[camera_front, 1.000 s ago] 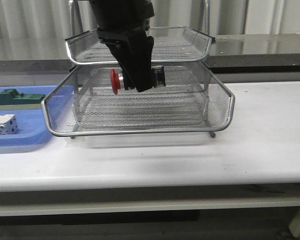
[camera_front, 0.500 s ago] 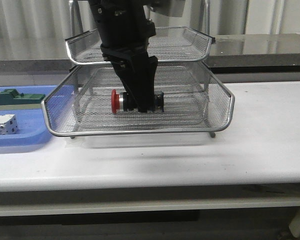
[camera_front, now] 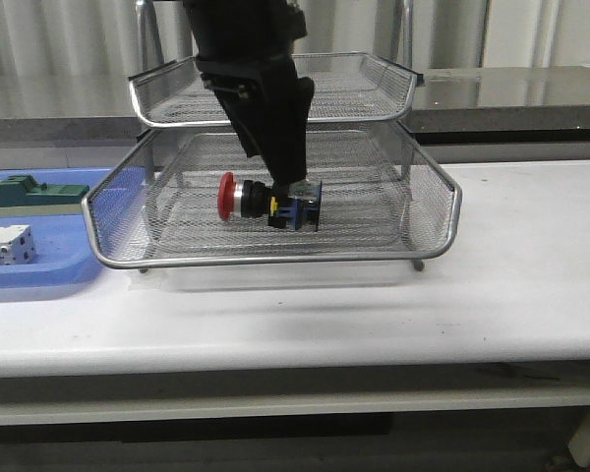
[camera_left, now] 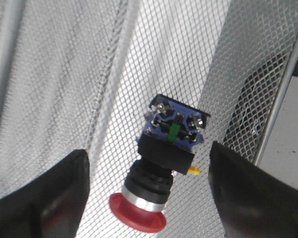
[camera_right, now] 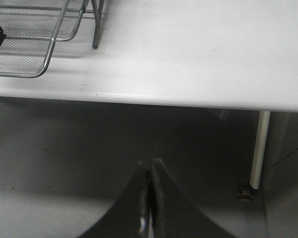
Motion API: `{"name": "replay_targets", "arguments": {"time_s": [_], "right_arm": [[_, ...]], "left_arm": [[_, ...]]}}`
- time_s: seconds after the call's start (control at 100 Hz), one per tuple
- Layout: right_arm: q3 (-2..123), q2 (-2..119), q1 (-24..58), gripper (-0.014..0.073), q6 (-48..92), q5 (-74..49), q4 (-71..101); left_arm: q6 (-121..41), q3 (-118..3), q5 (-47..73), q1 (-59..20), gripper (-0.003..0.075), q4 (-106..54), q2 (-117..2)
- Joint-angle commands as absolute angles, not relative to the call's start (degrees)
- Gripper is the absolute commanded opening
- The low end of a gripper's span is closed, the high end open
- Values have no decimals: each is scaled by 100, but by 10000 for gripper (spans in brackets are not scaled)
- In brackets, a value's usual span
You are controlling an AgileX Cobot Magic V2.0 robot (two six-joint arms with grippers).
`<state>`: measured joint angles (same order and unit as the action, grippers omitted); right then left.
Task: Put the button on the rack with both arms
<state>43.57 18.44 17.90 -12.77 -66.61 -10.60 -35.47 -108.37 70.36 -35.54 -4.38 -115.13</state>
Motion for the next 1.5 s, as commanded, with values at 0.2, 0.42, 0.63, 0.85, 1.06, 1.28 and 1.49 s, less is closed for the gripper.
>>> {"name": "replay_targets", "arguments": {"time_s": [0.2,0.42,0.63,0.85,1.06,1.28,1.49], "right_arm": [[4492,1891,1744,-70,-1261,-6338,-1188],[4492,1891,1744,-70,-1261,-6338,-1188],[4492,1891,1744,-70,-1261,-6338,-1188],[4492,1891,1744,-70,-1261,-6338,-1188],[4492,1891,1744,-70,-1261,-6338,-1188],[4492,1891,1744,-70,-1261,-6338,-1188],[4492,1891,1744,-70,-1261,-6338,-1188]], "left_arm": [[-2957,-11227,7307,-3462,487,-484,-10814],[-2433,-11227,7307,-3079,487,-495,-10307],[-2258,-10880,7307,-2490,487,-504,-9694],[-2113,-10007,7162,-1750,487,-685,-8927],[-2113,-8685,6288,-1165,487,-1015,-7911],[-1988,-7053,4845,-927,487,-1045,-6649],[-1954,-5597,3592,-927,487,-1058,-5576]]}}
